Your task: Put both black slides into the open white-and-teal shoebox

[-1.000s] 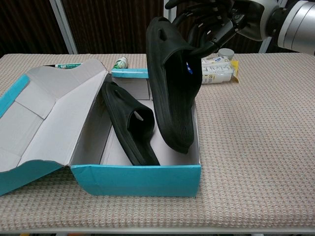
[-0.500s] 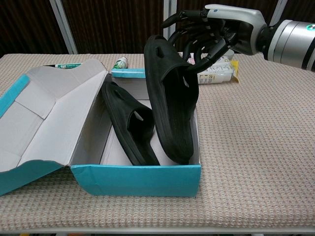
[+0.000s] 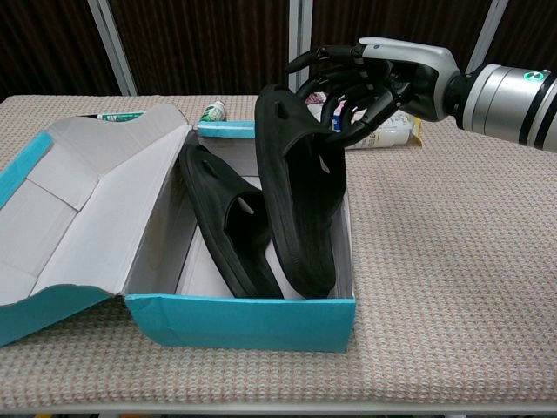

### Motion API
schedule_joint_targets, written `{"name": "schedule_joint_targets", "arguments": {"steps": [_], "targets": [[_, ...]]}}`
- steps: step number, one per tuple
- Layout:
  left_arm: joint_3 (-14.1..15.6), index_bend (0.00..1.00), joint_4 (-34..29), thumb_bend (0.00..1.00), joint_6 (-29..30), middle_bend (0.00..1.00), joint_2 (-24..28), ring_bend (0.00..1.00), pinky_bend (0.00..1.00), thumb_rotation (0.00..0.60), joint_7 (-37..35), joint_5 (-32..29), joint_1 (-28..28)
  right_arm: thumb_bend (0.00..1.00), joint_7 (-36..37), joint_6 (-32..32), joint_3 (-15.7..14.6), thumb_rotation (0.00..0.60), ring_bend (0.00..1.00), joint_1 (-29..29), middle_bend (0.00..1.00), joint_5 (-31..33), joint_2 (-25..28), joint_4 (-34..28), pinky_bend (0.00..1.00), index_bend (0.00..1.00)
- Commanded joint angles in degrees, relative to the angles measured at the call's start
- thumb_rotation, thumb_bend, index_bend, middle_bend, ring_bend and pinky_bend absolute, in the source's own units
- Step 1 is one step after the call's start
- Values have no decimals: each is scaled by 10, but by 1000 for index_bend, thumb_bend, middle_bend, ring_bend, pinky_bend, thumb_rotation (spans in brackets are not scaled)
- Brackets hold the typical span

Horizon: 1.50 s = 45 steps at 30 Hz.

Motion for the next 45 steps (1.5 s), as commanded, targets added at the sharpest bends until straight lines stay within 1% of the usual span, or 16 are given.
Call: {"name": "schedule_joint_targets", "arguments": {"steps": [1,8,18,26,30,32,36,40,42,45], "targets": [[0,235,0,170,0,222,0,132,225,600,0,0,0,26,8,-4,-8,600,463,1,561,-3,-3,9,571,181],[0,235,1,170,0,222,-1,132,225,600,2,0,0,26,21,-20,-19,600,463,8,562,-5,-10,36,572,181],[0,235,4,170,0,222,-3,132,225,600,3,-2,1,29,-8,-37,-29,600,463,19,561,-6,-28,71,573,181],[0,235,6,170,1,222,-5,132,225,600,0,-3,3,30,-18,-52,-31,600,463,29,557,-2,-37,81,573,181],[0,236,7,170,0,222,-5,132,225,600,-5,-3,3,5,-20,-45,-31,600,438,30,514,-6,-30,72,553,179],[0,236,8,170,0,222,-5,132,225,600,-7,-2,4,0,-20,-43,-33,600,406,32,486,-10,-23,63,524,163],[1,236,10,170,0,222,-6,132,225,600,-11,-2,5,0,-21,-41,-35,600,268,34,392,-14,-9,47,417,127],[1,236,10,170,0,221,-6,132,225,600,-14,-1,4,0,-22,-48,-39,600,140,39,290,-16,5,32,309,33],[1,236,10,170,-1,221,-6,132,225,600,-14,0,4,0,-23,-53,-41,600,96,41,249,-17,11,25,278,5],[1,235,9,170,-1,221,-5,132,225,600,-14,0,4,0,-26,-54,-43,600,56,41,218,-15,16,18,258,0]]}}
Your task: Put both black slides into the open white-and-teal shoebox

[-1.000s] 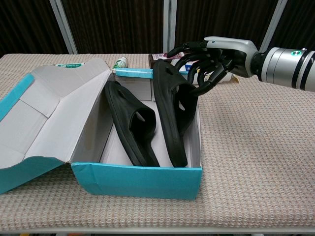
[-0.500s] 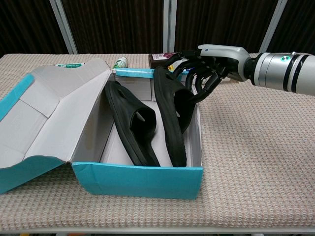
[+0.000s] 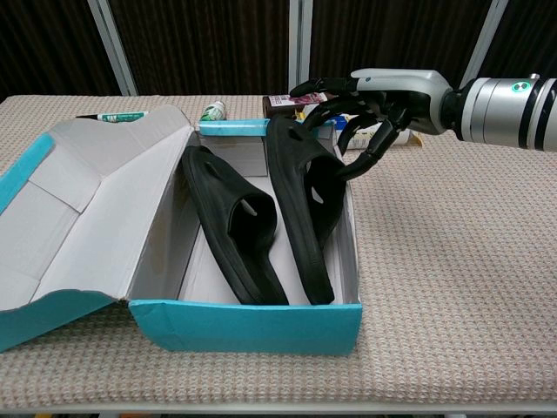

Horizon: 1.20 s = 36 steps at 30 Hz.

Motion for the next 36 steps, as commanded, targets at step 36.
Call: {"name": "schedule_joint_targets", "arguments": {"steps": [36], "targets": [[-2,236,-24,170,0,222,8,132,225,600,12,2,-6,36,1,56,19,600,117,-6,246,-12,125,-215,269,24]]}}
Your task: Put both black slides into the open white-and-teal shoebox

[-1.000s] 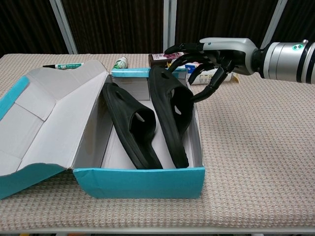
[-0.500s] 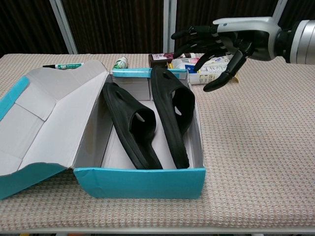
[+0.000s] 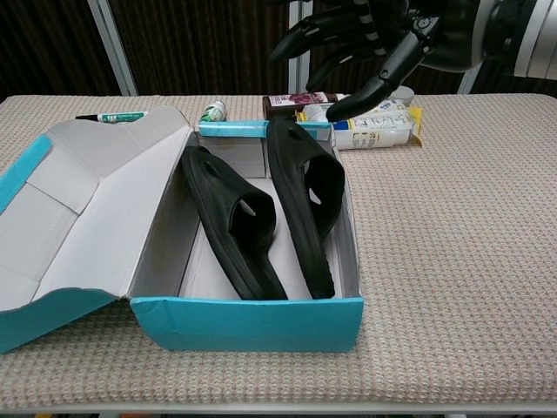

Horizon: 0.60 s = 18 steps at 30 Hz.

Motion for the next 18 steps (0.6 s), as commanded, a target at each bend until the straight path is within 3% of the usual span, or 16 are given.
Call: {"name": "schedule_joint_targets", "arguments": {"steps": [1,6,18], "targets": [[0,236,0,170,0,222,0,132,225,600,-1,-1,0,73,13,-9,-7,600,117,4,247,-4,-17,8,269,26],[0,235,5,170,-1,222,-1,132,225,600,-4,-2,2,163,39,-16,-13,600,117,9,249,-8,-44,30,271,28],[0,236,15,170,-1,222,-2,132,225,600,-16,-3,3,169,66,-19,-29,600,137,8,264,-10,-81,69,290,48]]}}
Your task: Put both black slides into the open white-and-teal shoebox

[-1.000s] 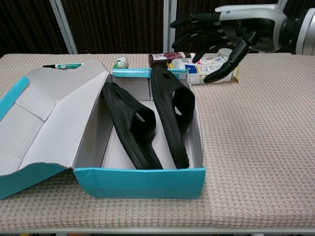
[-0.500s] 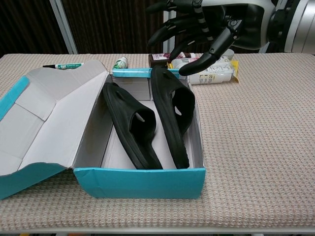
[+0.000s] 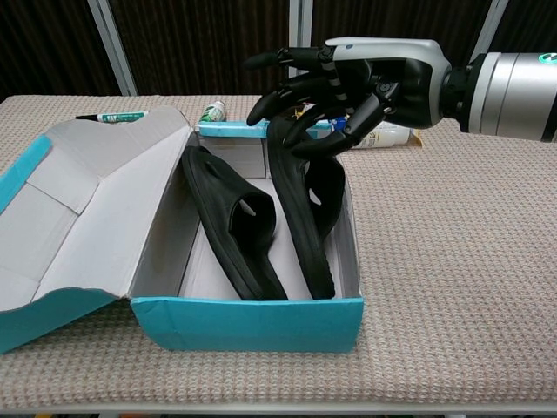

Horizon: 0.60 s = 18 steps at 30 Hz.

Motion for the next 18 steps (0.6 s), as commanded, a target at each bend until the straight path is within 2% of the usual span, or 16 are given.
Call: {"name": "schedule_joint_targets", "arguments": {"steps": [1,18], "targets": [[0,236,2,170,0,222,0,132,225,600,-2,0,1,169,4,-3,-7,600,140,-4,265,4,-9,12,291,50],[2,235,13,170,-1,222,-5,132,225,600,-10,-1,4,169,16,-16,-25,600,159,-1,279,-3,-53,66,311,67]]}}
